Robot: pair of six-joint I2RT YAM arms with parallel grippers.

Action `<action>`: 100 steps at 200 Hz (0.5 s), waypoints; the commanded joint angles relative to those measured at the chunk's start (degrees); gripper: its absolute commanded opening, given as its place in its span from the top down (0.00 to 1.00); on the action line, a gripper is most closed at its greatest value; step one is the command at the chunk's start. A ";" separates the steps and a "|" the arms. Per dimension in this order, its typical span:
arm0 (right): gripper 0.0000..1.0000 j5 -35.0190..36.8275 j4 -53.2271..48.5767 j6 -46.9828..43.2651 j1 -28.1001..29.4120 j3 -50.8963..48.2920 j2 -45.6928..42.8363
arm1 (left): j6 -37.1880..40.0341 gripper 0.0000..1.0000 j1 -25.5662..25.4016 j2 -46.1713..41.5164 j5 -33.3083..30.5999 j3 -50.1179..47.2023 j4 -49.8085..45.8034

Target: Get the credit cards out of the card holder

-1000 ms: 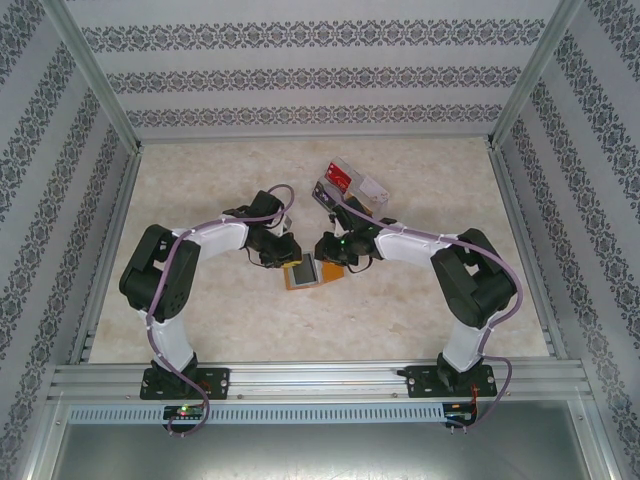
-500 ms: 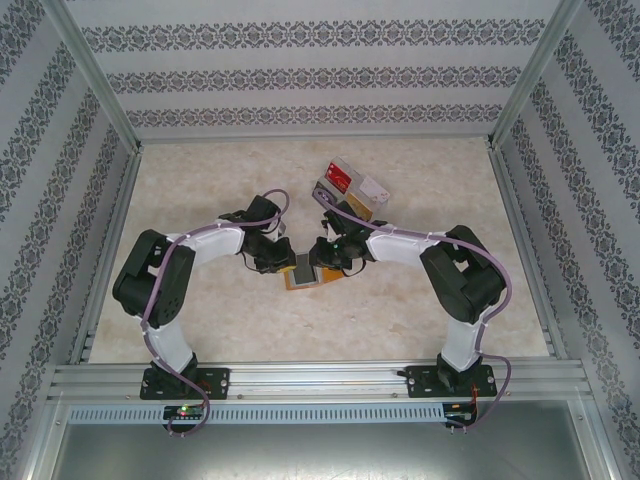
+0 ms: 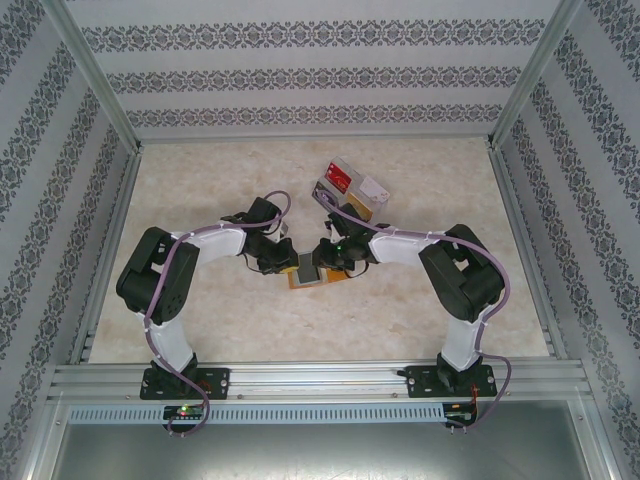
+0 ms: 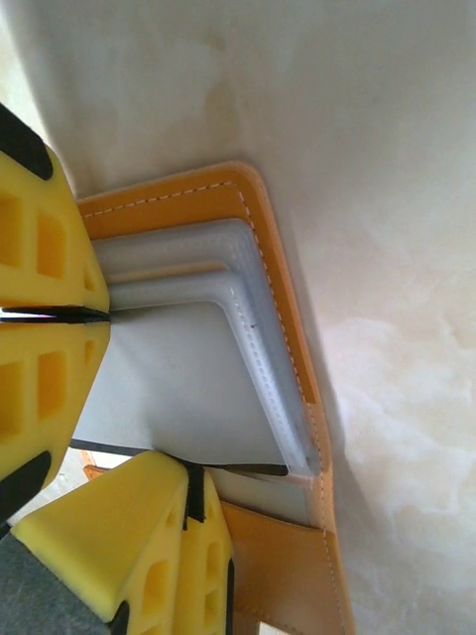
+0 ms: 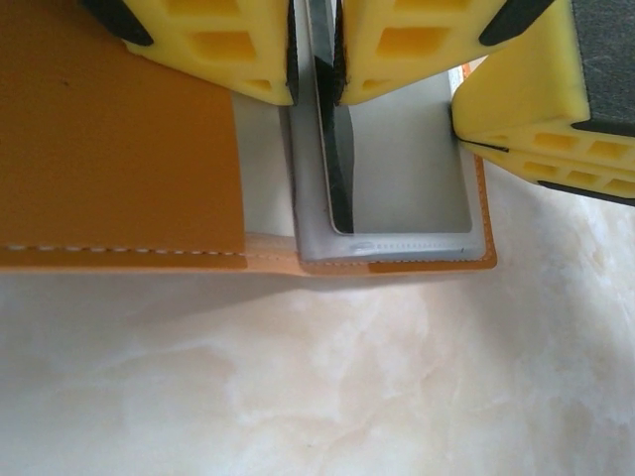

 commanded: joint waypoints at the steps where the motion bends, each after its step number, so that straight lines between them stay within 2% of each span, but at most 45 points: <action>1: 0.79 -1.28 1.70 -1.07 -1.14 -1.53 0.44 | 0.48 0.88 0.92 3.47 -3.79 -2.67 -1.59; 38: 0.83 -3.99 4.22 -0.45 -1.45 -2.68 1.49 | 0.68 0.88 1.03 4.33 -3.44 -2.57 -1.32; 100: 0.83 -7.58 8.23 -0.46 -1.75 -3.59 1.23 | 1.26 0.88 1.05 4.84 -2.97 -2.10 -1.74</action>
